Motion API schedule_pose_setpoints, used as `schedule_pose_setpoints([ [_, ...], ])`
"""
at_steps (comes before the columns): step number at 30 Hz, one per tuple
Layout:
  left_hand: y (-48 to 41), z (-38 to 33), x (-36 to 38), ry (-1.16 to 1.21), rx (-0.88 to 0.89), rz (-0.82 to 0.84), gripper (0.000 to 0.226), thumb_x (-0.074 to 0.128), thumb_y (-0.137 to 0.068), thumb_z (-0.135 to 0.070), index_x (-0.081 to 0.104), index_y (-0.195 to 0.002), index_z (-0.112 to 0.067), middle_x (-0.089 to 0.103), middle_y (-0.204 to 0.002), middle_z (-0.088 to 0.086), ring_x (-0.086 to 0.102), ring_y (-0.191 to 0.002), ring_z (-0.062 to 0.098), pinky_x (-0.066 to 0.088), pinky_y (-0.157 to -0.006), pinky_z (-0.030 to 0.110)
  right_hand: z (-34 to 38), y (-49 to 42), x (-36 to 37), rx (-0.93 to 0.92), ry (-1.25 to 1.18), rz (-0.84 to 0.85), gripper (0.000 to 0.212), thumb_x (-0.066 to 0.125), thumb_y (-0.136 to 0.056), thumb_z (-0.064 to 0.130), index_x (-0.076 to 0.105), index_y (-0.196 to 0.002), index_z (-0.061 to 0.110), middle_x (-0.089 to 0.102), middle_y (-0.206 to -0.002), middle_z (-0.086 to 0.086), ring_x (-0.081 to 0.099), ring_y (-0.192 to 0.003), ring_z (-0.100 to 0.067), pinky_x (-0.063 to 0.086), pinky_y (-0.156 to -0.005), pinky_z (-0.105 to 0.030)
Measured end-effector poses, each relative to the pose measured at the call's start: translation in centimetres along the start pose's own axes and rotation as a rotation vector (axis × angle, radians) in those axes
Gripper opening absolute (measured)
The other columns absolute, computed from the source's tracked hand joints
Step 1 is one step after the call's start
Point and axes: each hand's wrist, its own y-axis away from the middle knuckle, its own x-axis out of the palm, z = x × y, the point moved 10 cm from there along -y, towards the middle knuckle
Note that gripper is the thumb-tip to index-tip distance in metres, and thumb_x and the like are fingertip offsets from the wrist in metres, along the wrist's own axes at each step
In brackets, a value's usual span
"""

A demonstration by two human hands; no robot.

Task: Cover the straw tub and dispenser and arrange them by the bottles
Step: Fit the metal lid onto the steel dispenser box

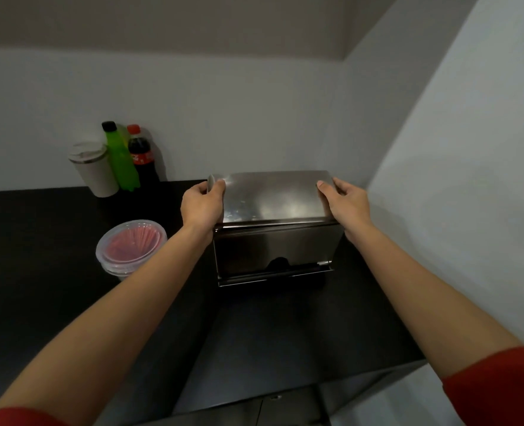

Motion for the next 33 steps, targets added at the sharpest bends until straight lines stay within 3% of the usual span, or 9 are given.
schedule_pose_setpoints([
  [2, -0.4, 0.3, 0.5, -0.007, -0.005, 0.018, 0.012, 0.058, -0.087, -0.033, 0.064, -0.084, -0.023, 0.063, -0.081, -0.004, 0.061, -0.078, 0.011, 0.049, -0.066, 0.024, -0.1, -0.5, 0.0, 0.0, 0.039, -0.022, 0.057, 0.07, -0.079, 0.039, 0.06, -0.126, 0.009, 0.066, -0.122, -0.001, 0.061, -0.109, -0.011, 0.044, -0.095, -0.021],
  [4, -0.6, 0.6, 0.8, -0.015, -0.002, 0.028, 0.014, 0.057, -0.088, -0.033, 0.061, -0.077, -0.026, 0.062, -0.078, -0.002, 0.06, -0.075, 0.013, 0.049, -0.07, 0.028, -0.4, -1.0, 0.0, 0.001, 0.065, -0.028, 0.056, 0.069, -0.078, 0.042, 0.062, -0.124, 0.009, 0.067, -0.119, 0.001, 0.062, -0.105, -0.009, 0.045, -0.09, -0.017],
  [6, -0.8, 0.9, 1.0, -0.008, 0.001, 0.029, 0.019, 0.056, -0.089, -0.033, 0.066, -0.087, -0.017, 0.056, -0.069, -0.003, 0.053, -0.063, 0.011, 0.044, -0.059, 0.026, -1.0, -1.3, 0.2, 0.021, 0.079, -0.008, 0.056, 0.069, -0.078, 0.043, 0.062, -0.124, 0.011, 0.068, -0.112, 0.002, 0.062, -0.098, -0.006, 0.044, -0.085, -0.012],
  [9, -0.8, 1.1, 1.3, -0.024, 0.012, 0.033, 0.025, 0.055, -0.089, -0.033, 0.065, -0.095, -0.011, 0.051, -0.063, -0.003, 0.047, -0.057, 0.009, 0.039, -0.054, 0.024, -1.9, -1.6, 0.5, 0.054, 0.114, 0.028, 0.062, 0.067, -0.077, 0.049, 0.061, -0.126, 0.012, 0.067, -0.118, 0.001, 0.06, -0.109, -0.012, 0.044, -0.1, -0.026],
  [12, -0.9, 1.2, 1.2, -0.062, 0.016, 0.015, 0.025, 0.054, -0.089, -0.035, 0.064, -0.098, -0.014, 0.056, -0.068, -0.003, 0.052, -0.062, 0.009, 0.04, -0.056, 0.023, -1.8, -1.8, 0.5, 0.05, 0.163, 0.048, 0.063, 0.067, -0.078, 0.049, 0.06, -0.128, 0.013, 0.063, -0.128, -0.001, 0.057, -0.119, -0.015, 0.041, -0.103, -0.026],
  [18, -0.8, 1.2, 1.2, -0.079, -0.005, 0.002, 0.029, 0.056, -0.09, -0.032, 0.063, -0.111, -0.012, 0.064, -0.088, 0.0, 0.054, -0.069, 0.004, 0.036, -0.051, 0.013, -2.3, -1.8, 0.8, 0.074, 0.227, 0.102, 0.062, 0.065, -0.078, 0.051, 0.06, -0.128, 0.014, 0.064, -0.127, -0.004, 0.059, -0.117, -0.018, 0.044, -0.105, -0.034],
  [23, -1.0, 1.6, 1.2, -0.112, -0.015, 0.007, 0.031, 0.056, -0.089, -0.034, 0.066, -0.104, -0.008, 0.062, -0.083, 0.003, 0.055, -0.063, 0.007, 0.036, -0.046, 0.013, -2.6, -1.9, 1.0, 0.083, 0.248, 0.122, 0.062, 0.065, -0.08, 0.051, 0.059, -0.129, 0.013, 0.064, -0.126, -0.005, 0.06, -0.115, -0.019, 0.046, -0.102, -0.035],
  [27, -1.0, 1.9, 1.1, -0.094, -0.021, 0.003, 0.036, 0.057, -0.089, -0.033, 0.063, -0.114, -0.008, 0.067, -0.098, 0.012, 0.065, -0.086, 0.02, 0.039, -0.049, 0.015, -2.4, -1.9, 1.0, 0.066, 0.284, 0.12, 0.063, 0.064, -0.08, 0.052, 0.059, -0.129, 0.014, 0.064, -0.128, -0.003, 0.059, -0.117, -0.018, 0.044, -0.104, -0.033],
  [33, -0.8, 2.0, 1.2, -0.104, -0.006, 0.005, 0.045, 0.056, -0.091, -0.035, 0.054, -0.128, -0.011, 0.064, -0.108, 0.002, 0.054, -0.072, 0.004, 0.035, -0.05, 0.011, -2.5, -1.5, 1.2, 0.046, 0.311, 0.128, 0.067, 0.061, -0.081, 0.054, 0.054, -0.134, 0.014, 0.061, -0.132, -0.005, 0.056, -0.12, -0.021, 0.044, -0.105, -0.038],
])
